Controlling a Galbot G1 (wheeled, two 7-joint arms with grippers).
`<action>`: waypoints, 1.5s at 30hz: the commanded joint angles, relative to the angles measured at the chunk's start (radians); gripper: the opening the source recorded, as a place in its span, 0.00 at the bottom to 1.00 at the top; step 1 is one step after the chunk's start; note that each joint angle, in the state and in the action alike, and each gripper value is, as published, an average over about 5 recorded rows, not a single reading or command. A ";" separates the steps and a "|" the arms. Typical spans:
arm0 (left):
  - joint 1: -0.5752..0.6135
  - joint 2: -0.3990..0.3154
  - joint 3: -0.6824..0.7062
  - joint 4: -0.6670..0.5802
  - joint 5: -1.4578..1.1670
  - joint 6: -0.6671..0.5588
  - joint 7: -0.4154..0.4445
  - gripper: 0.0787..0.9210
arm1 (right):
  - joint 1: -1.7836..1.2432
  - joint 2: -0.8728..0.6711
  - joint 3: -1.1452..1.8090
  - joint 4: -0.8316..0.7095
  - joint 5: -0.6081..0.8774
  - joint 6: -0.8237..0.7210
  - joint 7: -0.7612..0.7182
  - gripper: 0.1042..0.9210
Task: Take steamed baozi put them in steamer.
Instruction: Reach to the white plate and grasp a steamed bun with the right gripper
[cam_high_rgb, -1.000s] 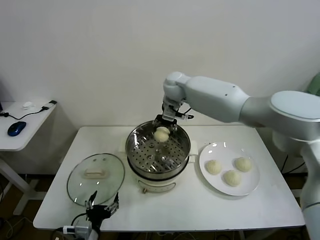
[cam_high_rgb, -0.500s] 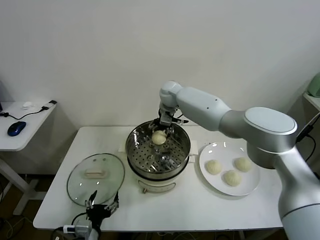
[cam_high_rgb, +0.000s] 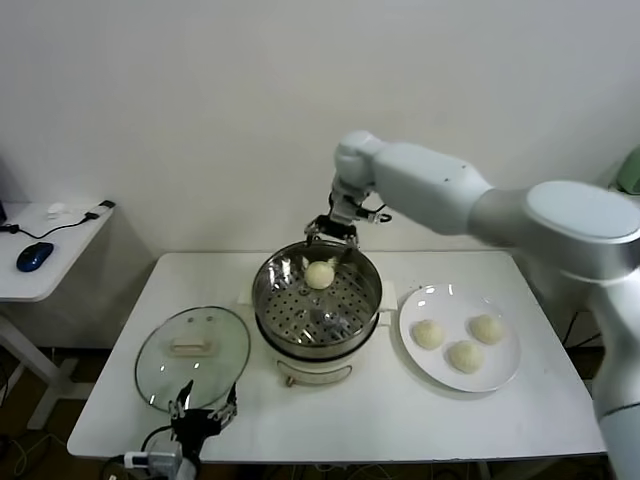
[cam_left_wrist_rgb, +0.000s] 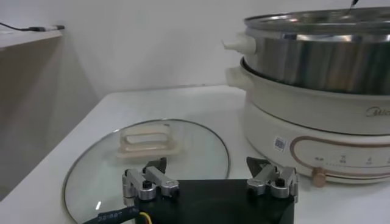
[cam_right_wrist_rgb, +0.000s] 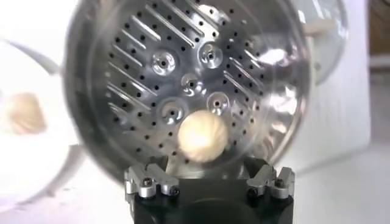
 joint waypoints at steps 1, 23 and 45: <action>0.000 0.002 0.000 -0.006 0.000 -0.001 0.000 0.88 | 0.249 -0.308 -0.307 0.246 0.462 -0.434 -0.011 0.88; 0.005 -0.004 -0.019 0.002 -0.004 -0.006 -0.004 0.88 | -0.301 -0.424 -0.125 0.245 0.264 -0.771 0.236 0.88; 0.007 0.001 -0.024 0.007 -0.009 -0.008 -0.008 0.88 | -0.396 -0.307 -0.012 0.090 0.241 -0.778 0.242 0.71</action>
